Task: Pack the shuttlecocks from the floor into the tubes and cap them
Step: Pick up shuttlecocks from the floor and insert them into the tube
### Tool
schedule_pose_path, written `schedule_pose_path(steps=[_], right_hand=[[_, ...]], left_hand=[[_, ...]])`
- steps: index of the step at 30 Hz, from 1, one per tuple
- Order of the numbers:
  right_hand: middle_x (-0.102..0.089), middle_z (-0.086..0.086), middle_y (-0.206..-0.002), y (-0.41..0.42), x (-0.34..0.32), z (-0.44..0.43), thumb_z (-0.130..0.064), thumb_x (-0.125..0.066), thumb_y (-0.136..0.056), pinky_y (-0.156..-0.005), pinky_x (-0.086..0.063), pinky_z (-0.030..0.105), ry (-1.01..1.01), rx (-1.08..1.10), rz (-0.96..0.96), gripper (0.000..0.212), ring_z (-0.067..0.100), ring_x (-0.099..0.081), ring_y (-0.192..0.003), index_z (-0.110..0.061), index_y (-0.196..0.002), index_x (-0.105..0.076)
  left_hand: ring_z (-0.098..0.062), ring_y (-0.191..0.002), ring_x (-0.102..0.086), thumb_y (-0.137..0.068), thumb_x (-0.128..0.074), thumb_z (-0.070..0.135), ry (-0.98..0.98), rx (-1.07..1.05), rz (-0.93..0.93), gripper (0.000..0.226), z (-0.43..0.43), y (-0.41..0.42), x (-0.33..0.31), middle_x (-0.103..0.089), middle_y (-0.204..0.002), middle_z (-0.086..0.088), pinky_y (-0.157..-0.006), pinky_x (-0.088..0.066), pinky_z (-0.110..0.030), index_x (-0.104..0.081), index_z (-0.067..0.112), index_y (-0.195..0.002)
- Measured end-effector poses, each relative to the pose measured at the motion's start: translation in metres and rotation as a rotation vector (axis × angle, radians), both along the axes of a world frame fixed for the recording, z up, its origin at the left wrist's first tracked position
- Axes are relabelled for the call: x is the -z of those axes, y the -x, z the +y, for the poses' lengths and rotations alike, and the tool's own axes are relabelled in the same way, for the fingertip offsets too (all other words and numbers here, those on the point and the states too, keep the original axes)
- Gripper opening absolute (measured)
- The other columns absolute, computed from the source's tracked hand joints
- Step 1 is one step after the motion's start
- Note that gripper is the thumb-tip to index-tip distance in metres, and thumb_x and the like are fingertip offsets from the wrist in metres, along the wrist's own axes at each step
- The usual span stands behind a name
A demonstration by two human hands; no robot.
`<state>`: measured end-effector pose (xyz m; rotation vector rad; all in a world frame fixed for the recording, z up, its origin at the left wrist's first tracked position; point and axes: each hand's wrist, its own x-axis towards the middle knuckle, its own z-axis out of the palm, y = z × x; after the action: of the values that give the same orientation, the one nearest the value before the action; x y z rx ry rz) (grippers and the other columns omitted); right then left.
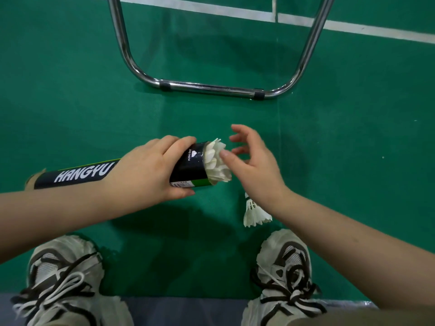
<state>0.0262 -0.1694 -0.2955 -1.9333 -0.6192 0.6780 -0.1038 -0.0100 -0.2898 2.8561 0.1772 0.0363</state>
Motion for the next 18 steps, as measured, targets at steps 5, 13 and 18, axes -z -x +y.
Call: schedule_pose_path(steps=[5,13,18], right_hand=[[-0.061,-0.011,-0.083,-0.002,-0.008,-0.007,-0.003,-0.042,-0.067,-0.08,-0.044,0.016,-0.204,-0.078,0.042,0.032,-0.003,-0.056,-0.08,-0.023,-0.083,-0.061],[-0.05,-0.011,-0.082,0.011,-0.026,0.0,-0.017,-0.045,-0.06,-0.071,-0.039,0.02,0.129,-0.71,0.081,0.05,0.003,-0.042,-0.073,-0.011,-0.108,-0.057],[-0.051,0.001,-0.08,0.024,-0.032,0.002,-0.025,-0.063,-0.072,-0.06,-0.044,0.022,0.392,-0.926,0.026,0.034,0.019,-0.05,-0.072,-0.01,-0.098,-0.046]], left_hand=[[-0.036,-0.086,-0.063,-0.051,-0.085,0.045,0.019,-0.014,0.001,0.095,0.002,-0.002,-0.002,-0.061,-0.106,-0.015,-0.071,-0.053,-0.043,-0.034,0.017,-0.126],[-0.035,-0.08,-0.064,-0.054,-0.07,0.054,0.013,0.04,-0.012,0.088,-0.007,0.002,-0.004,-0.062,-0.102,-0.015,-0.068,-0.053,-0.039,-0.038,0.012,-0.124],[-0.032,-0.081,-0.063,-0.062,-0.05,0.063,0.0,0.134,0.031,0.083,-0.016,0.009,-0.001,-0.062,-0.103,-0.013,-0.07,-0.054,-0.037,-0.038,0.01,-0.125]])
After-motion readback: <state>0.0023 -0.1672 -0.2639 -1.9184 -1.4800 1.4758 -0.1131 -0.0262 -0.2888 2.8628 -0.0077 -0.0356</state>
